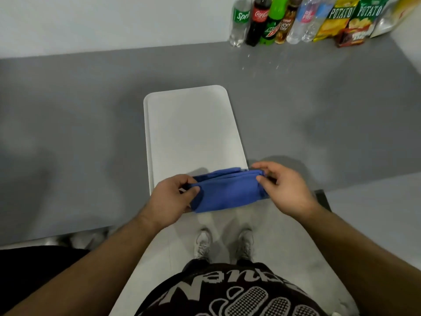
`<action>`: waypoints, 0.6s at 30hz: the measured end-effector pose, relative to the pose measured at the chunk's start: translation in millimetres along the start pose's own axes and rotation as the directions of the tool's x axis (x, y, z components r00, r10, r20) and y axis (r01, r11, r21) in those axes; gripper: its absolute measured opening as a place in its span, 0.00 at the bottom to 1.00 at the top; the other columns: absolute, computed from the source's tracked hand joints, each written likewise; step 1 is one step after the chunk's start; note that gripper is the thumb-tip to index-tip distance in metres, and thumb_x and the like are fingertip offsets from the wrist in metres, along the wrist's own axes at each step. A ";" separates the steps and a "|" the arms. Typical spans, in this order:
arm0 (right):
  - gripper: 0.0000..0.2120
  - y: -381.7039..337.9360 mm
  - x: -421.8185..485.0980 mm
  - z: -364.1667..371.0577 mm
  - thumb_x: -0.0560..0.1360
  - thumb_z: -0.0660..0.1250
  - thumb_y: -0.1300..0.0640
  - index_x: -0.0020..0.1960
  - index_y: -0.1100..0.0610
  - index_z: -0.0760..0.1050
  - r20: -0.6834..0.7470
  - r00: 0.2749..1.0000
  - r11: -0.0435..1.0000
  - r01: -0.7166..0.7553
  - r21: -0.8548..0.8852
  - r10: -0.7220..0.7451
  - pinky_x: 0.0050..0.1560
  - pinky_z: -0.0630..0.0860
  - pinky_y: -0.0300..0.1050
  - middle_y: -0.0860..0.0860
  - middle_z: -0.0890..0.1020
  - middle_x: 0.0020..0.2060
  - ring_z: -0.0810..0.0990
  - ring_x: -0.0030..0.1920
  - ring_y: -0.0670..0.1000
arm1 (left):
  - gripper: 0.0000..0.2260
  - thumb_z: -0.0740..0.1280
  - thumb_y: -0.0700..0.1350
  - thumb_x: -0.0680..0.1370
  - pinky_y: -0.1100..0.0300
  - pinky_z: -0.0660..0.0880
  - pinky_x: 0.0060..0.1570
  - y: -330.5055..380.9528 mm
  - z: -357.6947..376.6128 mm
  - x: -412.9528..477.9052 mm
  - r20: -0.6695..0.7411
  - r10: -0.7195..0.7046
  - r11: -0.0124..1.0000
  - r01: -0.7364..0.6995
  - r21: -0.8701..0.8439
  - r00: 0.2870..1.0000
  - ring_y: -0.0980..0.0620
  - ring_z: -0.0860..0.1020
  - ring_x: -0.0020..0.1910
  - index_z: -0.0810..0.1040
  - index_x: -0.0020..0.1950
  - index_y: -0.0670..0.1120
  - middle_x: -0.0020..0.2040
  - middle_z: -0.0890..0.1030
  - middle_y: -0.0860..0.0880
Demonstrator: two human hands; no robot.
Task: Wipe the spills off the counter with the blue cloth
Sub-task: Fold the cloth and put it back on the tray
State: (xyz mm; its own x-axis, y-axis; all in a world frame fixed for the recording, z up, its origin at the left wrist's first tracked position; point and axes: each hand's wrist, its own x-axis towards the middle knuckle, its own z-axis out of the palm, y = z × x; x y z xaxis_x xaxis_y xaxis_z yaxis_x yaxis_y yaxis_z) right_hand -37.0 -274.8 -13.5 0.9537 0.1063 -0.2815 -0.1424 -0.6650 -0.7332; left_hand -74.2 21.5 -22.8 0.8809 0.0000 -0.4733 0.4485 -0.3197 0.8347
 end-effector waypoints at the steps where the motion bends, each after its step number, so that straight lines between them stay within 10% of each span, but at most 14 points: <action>1: 0.14 -1.5 9.3 2.3 0.80 0.69 0.57 0.62 0.41 0.80 -0.028 1.000 0.999 -0.014 -0.035 0.013 0.49 0.73 0.23 0.35 0.82 0.46 0.81 0.46 0.35 | 0.08 0.72 0.44 0.81 0.55 0.84 0.38 1.7 0.7 7.9 -0.024 0.006 0.999 -0.005 0.038 1.000 0.49 0.84 0.36 0.84 0.44 0.54 0.37 0.84 0.51; 8: 0.11 3.6 34.7 23.3 0.78 0.69 0.52 0.61 0.45 0.79 -0.005 0.995 0.967 -0.102 -0.233 0.103 0.45 0.70 0.39 0.42 0.81 0.44 0.78 0.45 0.47 | 0.08 0.73 0.44 0.77 0.61 0.74 0.53 8.3 9.4 34.8 -0.038 0.161 0.849 -0.119 0.516 0.986 0.50 0.80 0.50 0.84 0.56 0.51 0.53 0.82 0.51; 12: 0.12 1.4 29.2 25.8 0.78 0.69 0.54 0.59 0.43 0.75 -0.001 0.993 0.963 -0.115 -0.245 0.119 0.44 0.73 0.42 0.43 0.81 0.43 0.80 0.44 0.49 | 0.18 0.72 0.43 0.77 0.59 0.77 0.56 12.6 11.3 34.2 -0.001 0.127 0.841 -0.107 0.530 0.992 0.48 0.81 0.52 0.78 0.66 0.51 0.56 0.82 0.51; 18: 0.17 -11.8 30.0 24.3 0.77 0.70 0.55 0.63 0.42 0.73 -0.126 0.989 0.976 -0.104 -0.194 0.081 0.44 0.77 0.39 0.41 0.81 0.46 0.81 0.45 0.47 | 0.08 0.72 0.43 0.75 0.63 0.78 0.41 20.4 0.7 39.3 0.002 -0.003 0.909 0.002 0.418 1.000 0.51 0.83 0.44 0.81 0.52 0.53 0.44 0.84 0.53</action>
State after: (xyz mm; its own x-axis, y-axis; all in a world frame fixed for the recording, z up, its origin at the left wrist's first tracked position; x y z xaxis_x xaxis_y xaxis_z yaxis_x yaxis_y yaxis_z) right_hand -13.2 -245.8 -28.3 0.9649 -0.0420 -0.2591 -0.1869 -0.8029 -0.5661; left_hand -30.5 14.3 -24.6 0.8794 -0.0008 -0.4762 0.3458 -0.6863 0.6398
